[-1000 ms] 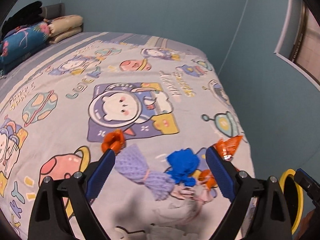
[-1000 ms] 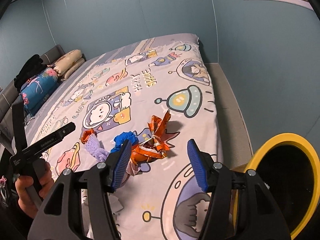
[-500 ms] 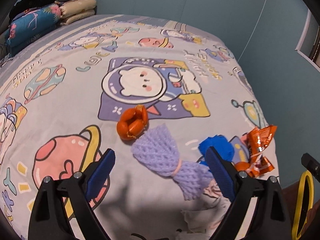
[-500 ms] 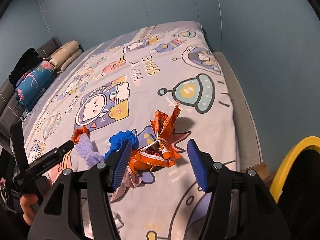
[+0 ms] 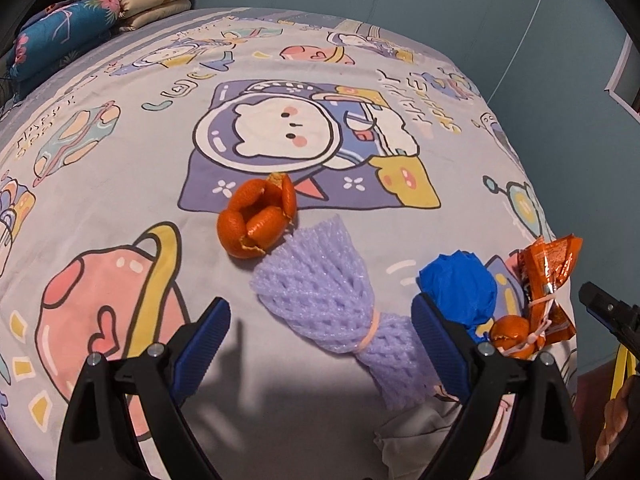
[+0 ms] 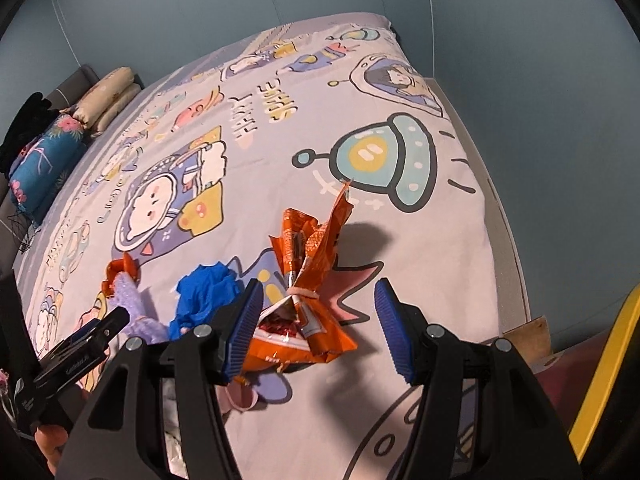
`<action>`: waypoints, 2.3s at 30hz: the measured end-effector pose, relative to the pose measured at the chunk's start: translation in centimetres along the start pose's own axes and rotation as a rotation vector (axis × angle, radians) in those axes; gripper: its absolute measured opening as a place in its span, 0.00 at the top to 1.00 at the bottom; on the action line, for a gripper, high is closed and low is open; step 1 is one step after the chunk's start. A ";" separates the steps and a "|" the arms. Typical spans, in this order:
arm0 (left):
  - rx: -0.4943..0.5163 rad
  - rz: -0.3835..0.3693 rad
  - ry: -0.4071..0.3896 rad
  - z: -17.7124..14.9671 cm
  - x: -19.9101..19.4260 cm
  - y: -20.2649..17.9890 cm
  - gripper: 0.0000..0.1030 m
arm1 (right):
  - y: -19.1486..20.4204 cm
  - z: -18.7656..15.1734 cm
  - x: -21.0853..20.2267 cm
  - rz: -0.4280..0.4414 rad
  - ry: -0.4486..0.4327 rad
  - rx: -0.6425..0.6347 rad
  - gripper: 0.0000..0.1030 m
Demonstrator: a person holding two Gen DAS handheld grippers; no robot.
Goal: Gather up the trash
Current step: 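Grasp the lavender foam net with the left tool while the right tool grasps the orange snack bag, then carry the foam net and orange snack bag up over the yellow-rimmed bin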
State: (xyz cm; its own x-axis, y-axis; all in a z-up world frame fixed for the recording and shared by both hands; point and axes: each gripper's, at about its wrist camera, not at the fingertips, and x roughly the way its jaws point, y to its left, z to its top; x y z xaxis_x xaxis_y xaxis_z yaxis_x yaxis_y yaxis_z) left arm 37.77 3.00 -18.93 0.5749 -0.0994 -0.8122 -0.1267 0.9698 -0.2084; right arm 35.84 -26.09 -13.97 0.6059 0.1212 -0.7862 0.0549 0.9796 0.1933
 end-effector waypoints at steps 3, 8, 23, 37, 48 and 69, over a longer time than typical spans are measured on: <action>-0.008 -0.002 0.011 -0.1 0.7 0.0 0.14 | 0.2 0.2 0.9 -0.008 0.010 -0.006 0.47; -0.009 -0.004 0.016 -0.2 1.4 -0.2 0.14 | 0.5 0.2 2.2 -0.027 0.028 -0.018 0.47; 0.027 -0.020 0.036 -0.3 2.9 -1.7 0.46 | 1.5 -0.3 5.1 -0.068 0.057 -0.070 0.66; 0.061 -0.041 0.017 -0.3 1.4 -2.6 0.75 | 1.4 0.2 3.1 -0.073 -0.024 -0.076 0.76; 0.069 -0.045 -0.016 -0.7 -1.7 -2.0 0.78 | 1.5 -0.3 0.0 -0.045 -0.078 -0.073 0.78; 0.108 -0.064 -0.080 -0.9 -7.7 -2.4 0.78 | 1.4 -2.9 -6.8 -0.030 -0.101 -0.104 0.79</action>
State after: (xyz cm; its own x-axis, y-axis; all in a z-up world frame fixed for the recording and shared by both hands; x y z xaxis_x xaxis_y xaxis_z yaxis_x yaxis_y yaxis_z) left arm 32.89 1.25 -12.67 0.6421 -0.1476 -0.7523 -0.0030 0.9808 -0.1950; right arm 29.52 -25.10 -10.03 0.6823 0.0804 -0.7266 -0.0056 0.9945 0.1048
